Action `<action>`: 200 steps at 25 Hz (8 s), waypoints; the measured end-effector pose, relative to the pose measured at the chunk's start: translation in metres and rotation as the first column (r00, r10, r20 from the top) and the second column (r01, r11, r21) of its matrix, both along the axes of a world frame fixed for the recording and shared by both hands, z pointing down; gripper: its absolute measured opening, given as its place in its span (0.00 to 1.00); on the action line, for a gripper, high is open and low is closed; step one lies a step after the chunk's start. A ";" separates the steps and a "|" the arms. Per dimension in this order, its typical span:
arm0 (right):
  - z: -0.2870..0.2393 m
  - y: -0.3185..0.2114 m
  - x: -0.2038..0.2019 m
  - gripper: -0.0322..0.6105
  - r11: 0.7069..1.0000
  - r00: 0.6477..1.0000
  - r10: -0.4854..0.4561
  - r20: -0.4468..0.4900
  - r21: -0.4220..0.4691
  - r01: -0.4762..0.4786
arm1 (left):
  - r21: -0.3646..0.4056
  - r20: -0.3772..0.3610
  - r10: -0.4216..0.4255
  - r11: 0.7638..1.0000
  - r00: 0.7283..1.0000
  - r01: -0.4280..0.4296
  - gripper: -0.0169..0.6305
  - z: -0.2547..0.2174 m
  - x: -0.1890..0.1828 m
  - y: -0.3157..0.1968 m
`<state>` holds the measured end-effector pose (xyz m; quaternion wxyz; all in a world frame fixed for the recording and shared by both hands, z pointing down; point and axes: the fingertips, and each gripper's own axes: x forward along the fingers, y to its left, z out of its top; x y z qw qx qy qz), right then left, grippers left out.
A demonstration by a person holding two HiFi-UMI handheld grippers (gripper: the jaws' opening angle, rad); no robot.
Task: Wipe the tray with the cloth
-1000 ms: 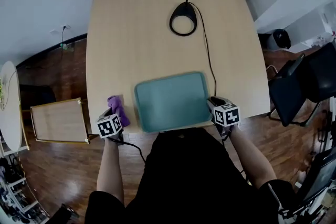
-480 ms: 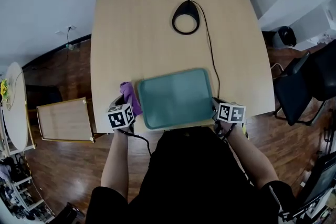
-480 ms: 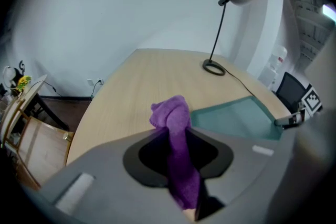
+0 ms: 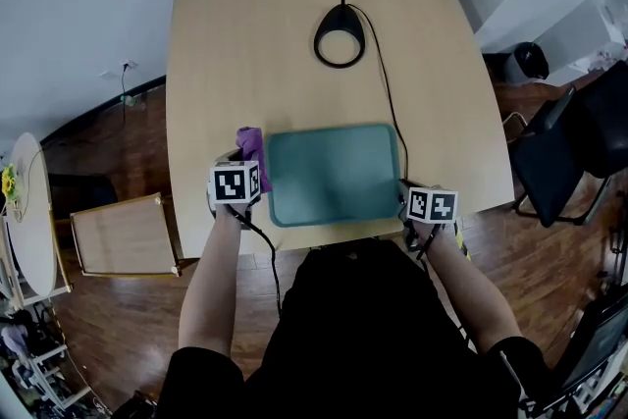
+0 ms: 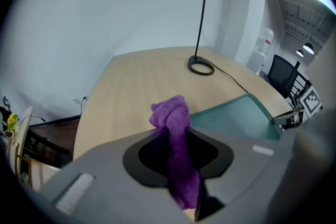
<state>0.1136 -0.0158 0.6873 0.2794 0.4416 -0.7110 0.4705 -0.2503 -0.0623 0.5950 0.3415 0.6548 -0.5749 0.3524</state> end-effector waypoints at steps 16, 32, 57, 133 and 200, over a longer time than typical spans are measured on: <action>-0.003 -0.012 -0.012 0.09 0.980 0.972 -0.189 -0.136 0.034 0.196 | -0.306 0.053 0.236 0.929 0.970 -0.209 0.21 0.065 0.080 -0.013; -0.009 -0.007 -0.019 0.10 0.959 0.960 -0.261 -0.097 0.086 0.269 | -0.202 -0.207 0.468 0.839 0.859 -0.505 0.21 0.065 0.305 -0.047; 0.000 -0.012 -0.010 0.10 0.961 0.958 -0.258 -0.122 0.068 0.267 | -0.161 -0.045 0.060 0.985 0.997 -0.067 0.21 0.046 0.029 0.039; -0.006 -0.016 -0.009 0.10 0.966 0.963 -0.240 -0.124 0.067 0.249 | -0.034 0.060 0.347 0.938 0.936 -0.346 0.21 0.064 0.076 0.051; -0.007 -0.015 -0.013 0.10 0.971 0.969 -0.225 -0.105 0.058 0.232 | -0.078 -0.055 0.394 0.914 0.917 -0.397 0.21 0.067 0.139 0.100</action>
